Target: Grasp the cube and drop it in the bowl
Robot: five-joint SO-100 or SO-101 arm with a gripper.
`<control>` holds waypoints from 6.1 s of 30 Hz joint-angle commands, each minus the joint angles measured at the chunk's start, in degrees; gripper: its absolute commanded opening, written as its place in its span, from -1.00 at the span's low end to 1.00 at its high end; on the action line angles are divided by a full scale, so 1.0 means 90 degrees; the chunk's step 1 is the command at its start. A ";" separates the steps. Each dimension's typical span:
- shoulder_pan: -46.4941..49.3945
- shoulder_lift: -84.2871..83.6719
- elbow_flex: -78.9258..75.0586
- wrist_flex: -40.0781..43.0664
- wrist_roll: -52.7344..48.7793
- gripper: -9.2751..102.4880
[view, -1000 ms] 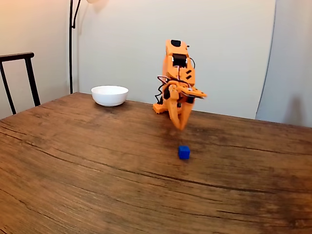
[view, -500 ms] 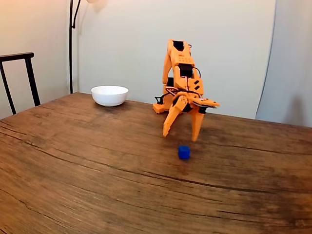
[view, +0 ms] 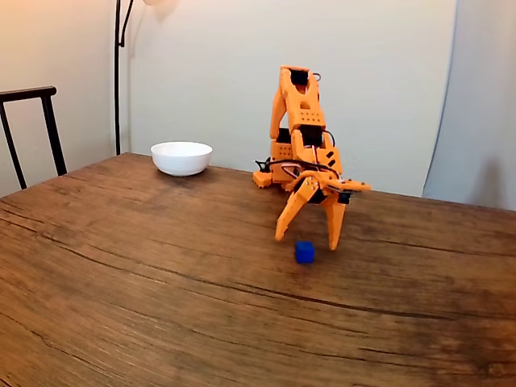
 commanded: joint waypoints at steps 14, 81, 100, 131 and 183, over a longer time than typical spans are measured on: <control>-0.0020 0.0010 0.0508 -0.0947 -0.0400 0.06; -0.0137 -0.1221 0.0146 -0.0898 -0.1074 -0.82; 0.0957 0.2969 -0.0508 0.3799 0.0635 -0.82; 0.5742 1.0615 -0.0420 1.0127 0.1348 -0.83; 1.1738 1.0889 0.3906 0.5674 0.2119 -0.66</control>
